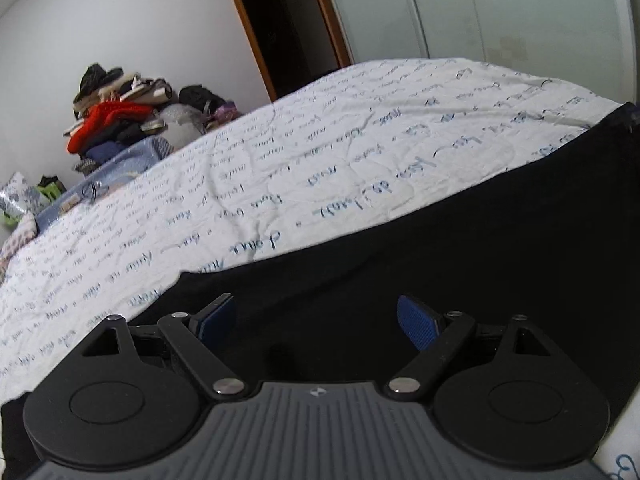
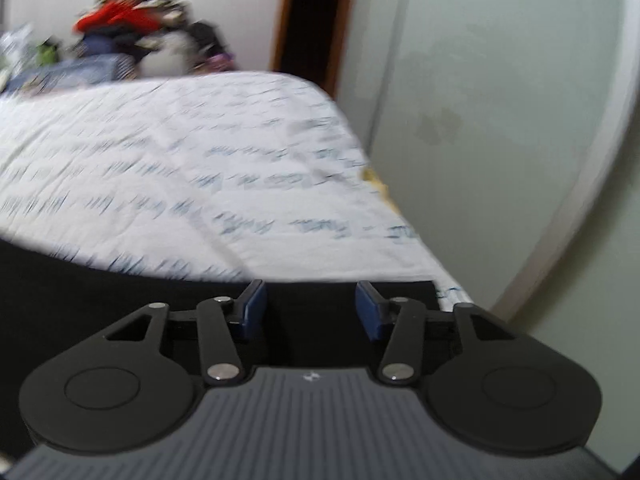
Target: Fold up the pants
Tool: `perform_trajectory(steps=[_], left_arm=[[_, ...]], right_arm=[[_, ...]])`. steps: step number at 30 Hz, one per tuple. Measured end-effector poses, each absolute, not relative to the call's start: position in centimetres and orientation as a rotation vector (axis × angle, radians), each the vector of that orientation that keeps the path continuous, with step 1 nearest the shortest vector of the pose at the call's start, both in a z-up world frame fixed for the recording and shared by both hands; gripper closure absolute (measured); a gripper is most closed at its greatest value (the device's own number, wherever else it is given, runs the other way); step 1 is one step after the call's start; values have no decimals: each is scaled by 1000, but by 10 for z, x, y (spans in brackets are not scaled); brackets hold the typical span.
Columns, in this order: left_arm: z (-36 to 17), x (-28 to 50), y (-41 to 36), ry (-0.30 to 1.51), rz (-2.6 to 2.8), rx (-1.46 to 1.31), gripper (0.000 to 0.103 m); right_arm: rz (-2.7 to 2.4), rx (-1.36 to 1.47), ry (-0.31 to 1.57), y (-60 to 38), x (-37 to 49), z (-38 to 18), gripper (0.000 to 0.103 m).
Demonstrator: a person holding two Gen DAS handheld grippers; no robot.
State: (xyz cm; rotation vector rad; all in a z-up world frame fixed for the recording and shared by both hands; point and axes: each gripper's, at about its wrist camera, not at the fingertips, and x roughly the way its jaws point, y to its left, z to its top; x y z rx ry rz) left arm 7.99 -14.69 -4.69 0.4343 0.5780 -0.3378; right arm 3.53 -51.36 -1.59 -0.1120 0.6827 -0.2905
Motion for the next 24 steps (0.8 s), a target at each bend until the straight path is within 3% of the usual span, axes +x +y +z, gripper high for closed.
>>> perform_trajectory(steps=[1,3,4,8,12,15,17,19,24], left_arm=[[-49,80,-147,578,-336,427,15],[-52,77,-145,554,-337,422,14],[-54,75,-143,541,-338,425,14],[-47,62,-135,525,-367,424,14],[-43,51,-135,559,-512,375,14],[-55,47,-142,544,-500,407,11],[-58,44,-140,518,-491,401,8],[-59,45,-138,518,-488,388,8],[-61,46,-139,520,-473,381,3]], right_arm=[[-289,-126,704,-514,39,-21,56],[-309,-109,712,-522,44,-31,40],[-337,-92,696,-529,43,-32,22],[-437,-34,638,-535,20,-12,41],[-331,-76,645,-506,-18,-1,40],[-282,-158,727,-489,-31,-18,30],[-368,-190,717,-495,-35,-28,15],[-493,-93,658,-507,-46,-21,23],[-545,101,531,-515,-82,-6,25]])
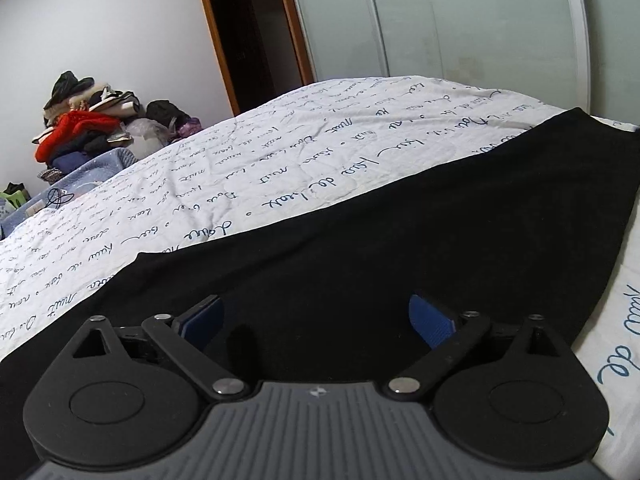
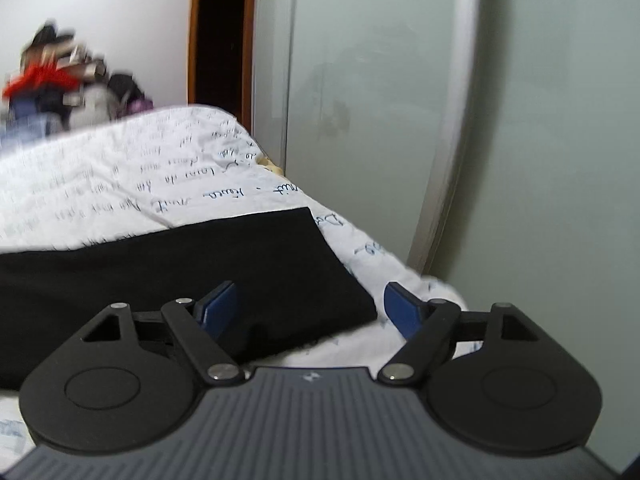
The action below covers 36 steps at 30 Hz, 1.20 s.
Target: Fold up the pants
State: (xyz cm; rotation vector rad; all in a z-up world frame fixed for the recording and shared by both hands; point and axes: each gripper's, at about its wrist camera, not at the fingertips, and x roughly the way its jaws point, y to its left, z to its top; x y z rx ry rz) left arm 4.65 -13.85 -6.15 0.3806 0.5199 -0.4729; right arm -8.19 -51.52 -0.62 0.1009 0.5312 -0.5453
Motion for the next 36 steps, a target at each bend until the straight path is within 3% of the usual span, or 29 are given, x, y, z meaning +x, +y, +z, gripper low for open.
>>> perform_trajectory(steps=[16,18,20,23,28,36], left_arm=[[-63,44,-139,507,-470,384,3],[-63,44,-139,508,-470,384,3],[-63,44,-139,508,-470,383,3],[-64,44,-139,510,-470,381,3],[-64,46,-139,517,-472,371,2],[-58,45,-144,527,-454,395,2]], right_arm=[[-488,489,496,-566,-80,-40,29],[-496,553,455,-572,-83,-42,41],[-521,596,432,-578,-86,-45,64],[-534,660,396,-585,-94,-49,82],[-552,589,364,-572,-95,-44,91],[-524,-37,446,-488,-59,-26,93]])
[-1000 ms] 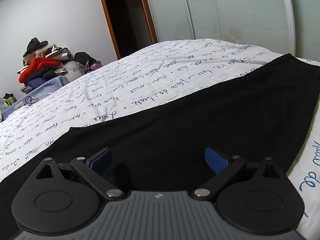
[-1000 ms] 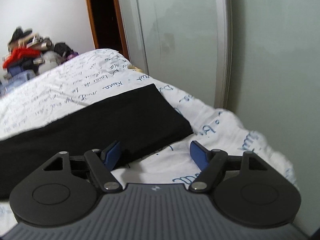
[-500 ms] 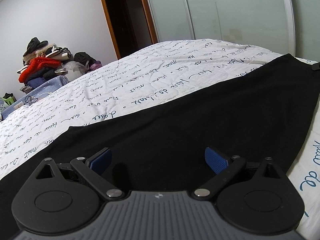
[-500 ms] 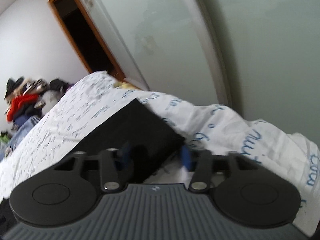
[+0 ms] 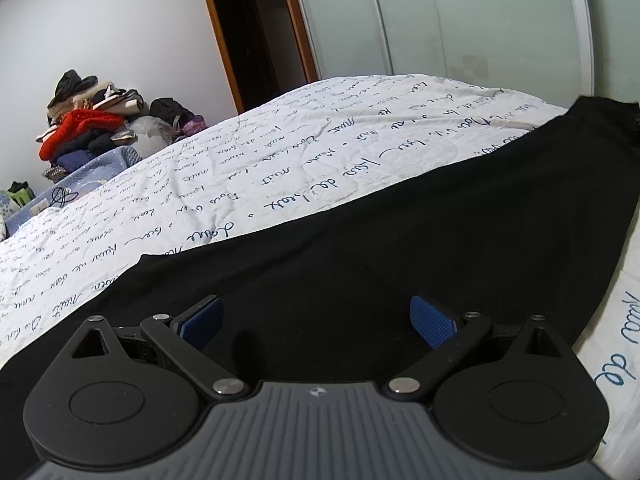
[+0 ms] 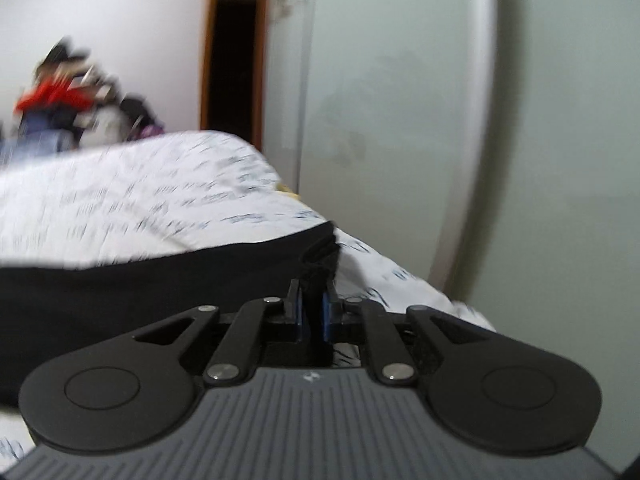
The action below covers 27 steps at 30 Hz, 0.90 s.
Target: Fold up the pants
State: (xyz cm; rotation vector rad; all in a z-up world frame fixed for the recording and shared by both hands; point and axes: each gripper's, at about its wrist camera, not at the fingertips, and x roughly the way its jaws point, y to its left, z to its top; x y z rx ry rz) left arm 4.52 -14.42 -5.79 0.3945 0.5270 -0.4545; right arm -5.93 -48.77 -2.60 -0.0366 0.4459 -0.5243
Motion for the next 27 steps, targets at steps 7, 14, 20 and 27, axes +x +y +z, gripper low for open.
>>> perform_trajectory(steps=[7,14,20,27], left_arm=[[-58,47,-142,553,-455,364,2],[-36,55,-123,624,-550,132,2],[-26,67,-125,720,-610,-12,2],[-22,106,-155,966,-827,-289,2]], right_arm=[[-405,-259,435,-432,-50,-23,93],[-105,-408,431,-345,-48,-33,93],[-50,-544,477,-311,-42,-57,93],[-70,-657,469,-297,-45,-66,93]])
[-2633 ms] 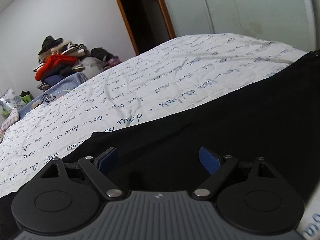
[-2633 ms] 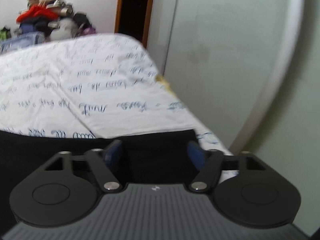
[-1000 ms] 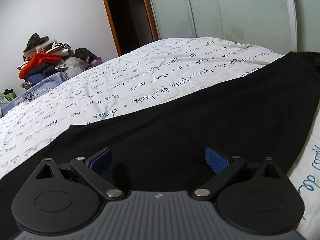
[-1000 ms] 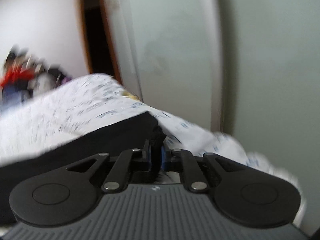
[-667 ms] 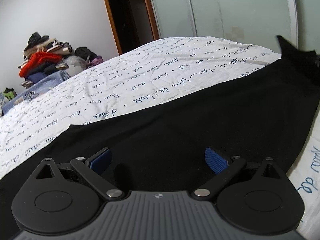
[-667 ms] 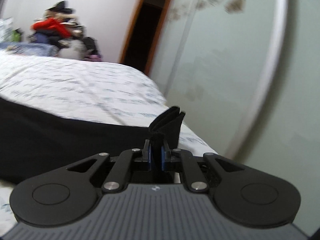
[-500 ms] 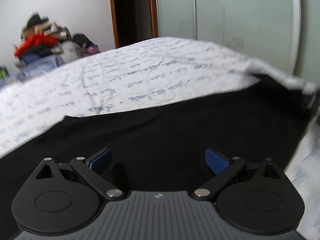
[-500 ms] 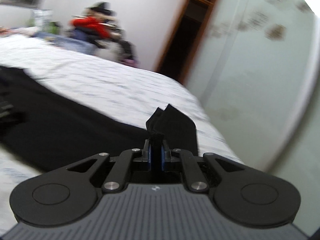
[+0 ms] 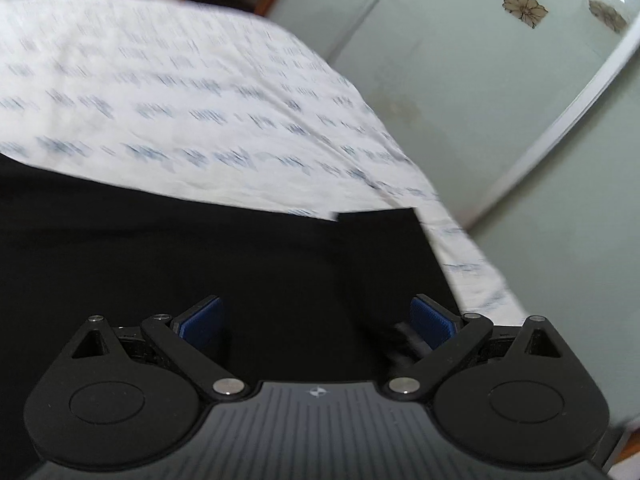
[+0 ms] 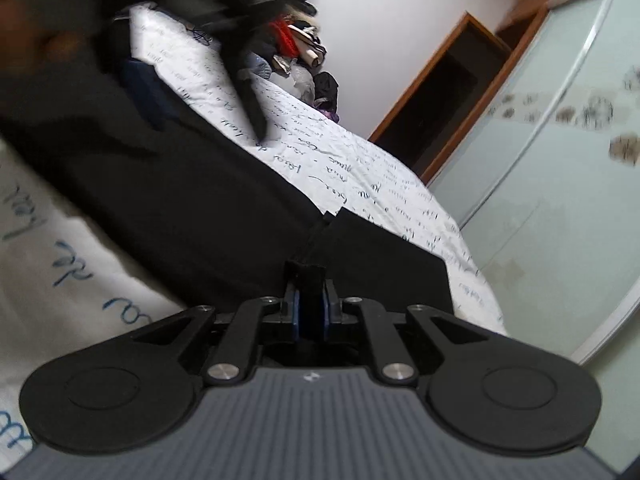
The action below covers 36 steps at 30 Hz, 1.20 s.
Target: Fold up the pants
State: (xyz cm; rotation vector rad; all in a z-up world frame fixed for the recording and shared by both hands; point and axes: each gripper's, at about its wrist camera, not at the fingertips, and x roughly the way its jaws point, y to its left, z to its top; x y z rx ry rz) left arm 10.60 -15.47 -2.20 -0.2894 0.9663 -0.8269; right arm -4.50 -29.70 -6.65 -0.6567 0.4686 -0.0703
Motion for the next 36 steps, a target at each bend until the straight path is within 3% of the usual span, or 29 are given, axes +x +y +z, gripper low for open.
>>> perform_trajectory(steps=[9,10,11,13,14,17,29,36], left_arm=[[-35,113,-206,1056,-835,-296,5],[-34,112,-210,1053,-837,-289,19],[-34,112,-214,1059,-843,-274,43],[-35,112,-220,1088,-841,-246,71],[-36,111,-222,1091,-837,-239,80],[-38,108,-218,1069,-832,-250,93],[-12,75,-185,736,-688,50,97],[-15,79,-146,735,-593,131,97]], right_arm=[[1,-615,388,-293,-67,-56,93],[10,-597,381,-293,-68,-54,93],[20,-585,374,-293,-70,-52,93],[37,-559,359,-293,-74,-48,93],[43,-550,356,-293,-75,-46,93],[43,-541,351,-290,-75,-45,93],[133,-516,333,-260,-60,-38,93],[245,-528,326,-227,-45,-39,93]])
